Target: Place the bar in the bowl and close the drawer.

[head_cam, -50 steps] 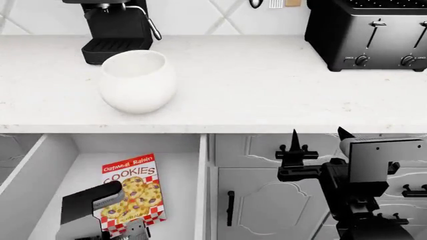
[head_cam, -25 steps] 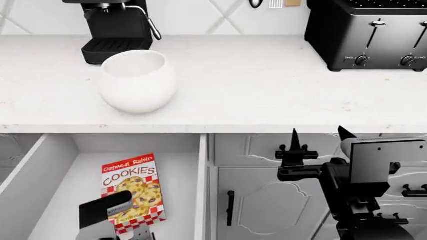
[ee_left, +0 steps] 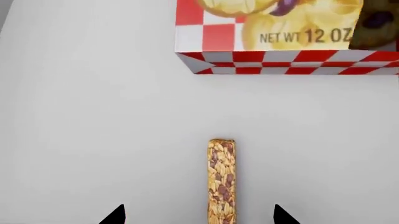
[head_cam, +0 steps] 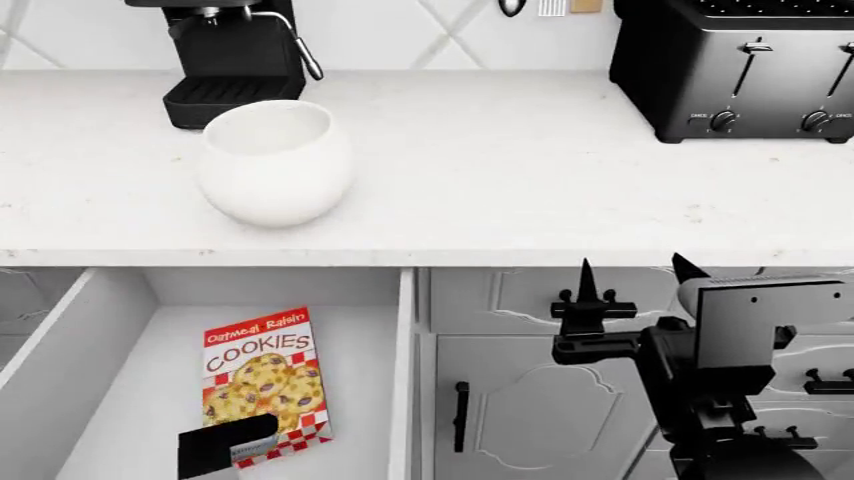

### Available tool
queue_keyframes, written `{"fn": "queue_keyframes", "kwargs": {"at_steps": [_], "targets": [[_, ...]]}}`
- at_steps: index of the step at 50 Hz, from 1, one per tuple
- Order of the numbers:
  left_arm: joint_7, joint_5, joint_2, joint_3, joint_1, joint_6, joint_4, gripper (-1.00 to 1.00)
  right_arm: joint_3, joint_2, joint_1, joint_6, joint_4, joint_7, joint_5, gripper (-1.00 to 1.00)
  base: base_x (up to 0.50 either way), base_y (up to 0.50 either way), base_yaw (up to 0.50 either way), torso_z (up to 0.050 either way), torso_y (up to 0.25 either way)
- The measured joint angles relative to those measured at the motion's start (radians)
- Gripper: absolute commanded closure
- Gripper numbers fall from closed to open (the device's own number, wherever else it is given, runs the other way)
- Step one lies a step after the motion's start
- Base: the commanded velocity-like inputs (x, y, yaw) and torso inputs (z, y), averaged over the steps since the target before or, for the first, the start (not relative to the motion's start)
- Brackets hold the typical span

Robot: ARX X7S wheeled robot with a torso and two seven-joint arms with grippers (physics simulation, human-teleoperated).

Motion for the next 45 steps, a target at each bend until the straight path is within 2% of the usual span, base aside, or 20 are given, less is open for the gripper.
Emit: {"fn": "queue_keyframes", "kwargs": {"at_steps": [10,11,36,45], "targets": [[0.034,0.001,0.02,0.027,0.015,-0.022,-0.023,-1.0,-0.007,0.003,0.0,-0.002,0.003,0.005,0.003,-1.0,0.0,0.0,0.0,0.0,0.0],[0.038,0.001,0.021,0.029,0.016,-0.024,-0.025,1.0,-0.007,0.003,0.0,-0.002,0.003,0.006,0.003,-1.0,0.0,0.0,0.0,0.0,0.0],[0.072,0.005,0.023,0.04,0.016,-0.045,-0.017,1.0,-0.016,0.007,-0.005,-0.01,0.006,0.018,0.015,-1.0,0.0,0.0,0.0,0.0,0.0],[0.031,0.021,-0.019,0.012,-0.006,-0.023,0.071,1.0,-0.016,0.009,-0.002,-0.009,0.004,0.022,0.022,-1.0,0.0,0.0,0.0,0.0,0.0]]}}
